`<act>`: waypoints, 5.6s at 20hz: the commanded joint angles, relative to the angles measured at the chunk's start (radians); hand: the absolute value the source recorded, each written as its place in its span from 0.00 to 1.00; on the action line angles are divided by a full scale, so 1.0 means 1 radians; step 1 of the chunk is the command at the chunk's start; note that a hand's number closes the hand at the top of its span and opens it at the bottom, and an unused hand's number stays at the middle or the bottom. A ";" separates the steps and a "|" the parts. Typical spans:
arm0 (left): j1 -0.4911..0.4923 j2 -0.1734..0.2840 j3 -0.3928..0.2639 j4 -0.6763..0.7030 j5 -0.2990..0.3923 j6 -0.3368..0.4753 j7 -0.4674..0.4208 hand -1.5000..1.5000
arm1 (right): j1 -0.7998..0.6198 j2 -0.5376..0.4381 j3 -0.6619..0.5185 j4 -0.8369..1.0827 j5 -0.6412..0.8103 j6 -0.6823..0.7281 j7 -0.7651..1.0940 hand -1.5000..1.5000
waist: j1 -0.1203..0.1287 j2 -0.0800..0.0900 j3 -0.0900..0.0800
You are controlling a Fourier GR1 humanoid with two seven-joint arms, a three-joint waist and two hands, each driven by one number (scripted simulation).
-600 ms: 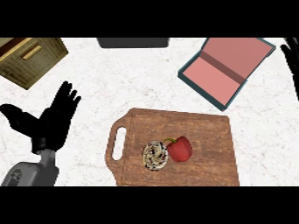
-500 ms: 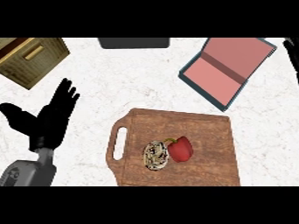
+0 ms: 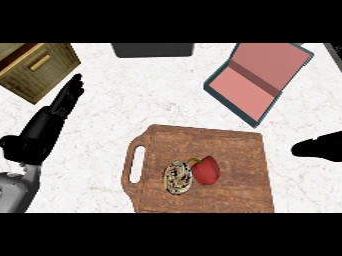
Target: Pick the bell pepper from the cutting board and place it in the cardboard box
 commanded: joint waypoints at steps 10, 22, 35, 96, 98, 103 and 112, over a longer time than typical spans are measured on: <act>0.007 0.008 -0.002 0.043 -0.068 -0.060 -0.101 0.50 | 0.140 -0.186 0.157 -0.237 0.474 0.089 -0.167 0.00 | 0.011 0.005 0.000; 0.022 -0.012 0.000 0.032 -0.092 -0.075 -0.100 0.50 | 0.051 -0.197 0.503 -0.587 0.824 0.378 0.393 0.00 | 0.030 0.006 -0.002; 0.013 -0.059 0.062 0.084 -0.124 -0.128 -0.141 0.50 | 0.040 0.178 0.841 -0.530 1.018 0.584 0.800 0.00 | 0.027 0.008 0.001; -0.007 -0.218 0.249 0.032 -0.311 -0.321 -0.072 0.50 | 0.040 0.601 0.551 0.327 1.584 0.129 0.154 1.00 | 0.042 0.013 0.002; -0.007 -0.234 0.227 0.028 -0.312 -0.322 -0.080 0.50 | -0.042 0.666 0.458 0.366 1.460 0.227 0.241 1.00 | 0.070 0.022 0.002; -0.083 -0.252 0.204 0.032 -0.318 -0.327 -0.040 0.50 | -0.218 0.672 0.416 0.523 1.230 0.105 0.418 1.00 | 0.110 0.029 0.003; -0.026 -0.239 0.235 0.022 -0.299 -0.345 -0.043 0.50 | -0.604 0.674 0.440 0.659 1.123 -0.054 0.529 1.00 | 0.066 0.012 0.001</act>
